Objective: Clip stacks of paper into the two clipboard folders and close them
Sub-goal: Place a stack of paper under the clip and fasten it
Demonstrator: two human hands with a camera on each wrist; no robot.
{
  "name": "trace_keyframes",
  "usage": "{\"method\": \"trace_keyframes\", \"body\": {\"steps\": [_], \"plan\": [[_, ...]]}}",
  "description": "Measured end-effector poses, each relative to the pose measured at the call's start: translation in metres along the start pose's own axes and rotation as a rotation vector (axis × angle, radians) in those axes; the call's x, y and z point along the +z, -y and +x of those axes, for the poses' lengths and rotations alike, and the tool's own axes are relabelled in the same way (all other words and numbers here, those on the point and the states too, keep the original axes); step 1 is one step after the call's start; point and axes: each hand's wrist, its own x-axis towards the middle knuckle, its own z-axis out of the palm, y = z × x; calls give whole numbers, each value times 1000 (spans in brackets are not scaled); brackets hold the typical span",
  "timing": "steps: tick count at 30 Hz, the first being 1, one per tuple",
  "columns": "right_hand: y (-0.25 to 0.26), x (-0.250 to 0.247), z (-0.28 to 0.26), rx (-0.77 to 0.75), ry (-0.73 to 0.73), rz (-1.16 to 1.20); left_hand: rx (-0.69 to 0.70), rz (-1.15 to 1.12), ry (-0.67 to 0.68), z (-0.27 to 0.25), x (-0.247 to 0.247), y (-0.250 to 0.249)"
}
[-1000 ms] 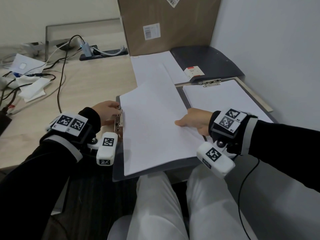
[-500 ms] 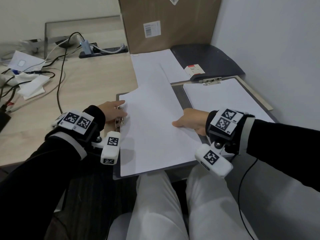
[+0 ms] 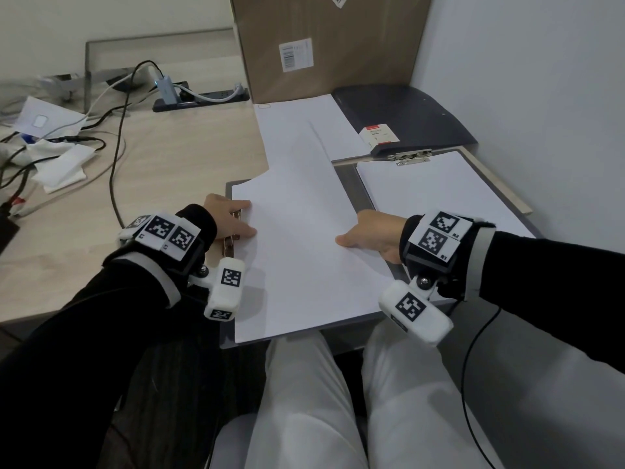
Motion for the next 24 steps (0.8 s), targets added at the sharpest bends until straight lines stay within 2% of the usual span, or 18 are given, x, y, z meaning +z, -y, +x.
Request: {"method": "trace_keyframes", "body": {"steps": [3,8,15,17,20,24], "plan": [[3,-1,1,31,2,-21,4,95,-4,1,1,-3],[1,-4,3,-32,-4,-75,1,156,6,-1,0,-4],[-3,-17,0,-191,-218,-446,7,151,12,0,1,-3],[1,-16,4,-284,-181,-557,5,143,19,-1,1,-3],[15,-8,11,-404,-27,-691,6,136,19,-3,0,-4],[25,7,22,-382,135,-781,0,126,25,-3,1,-3]]}}
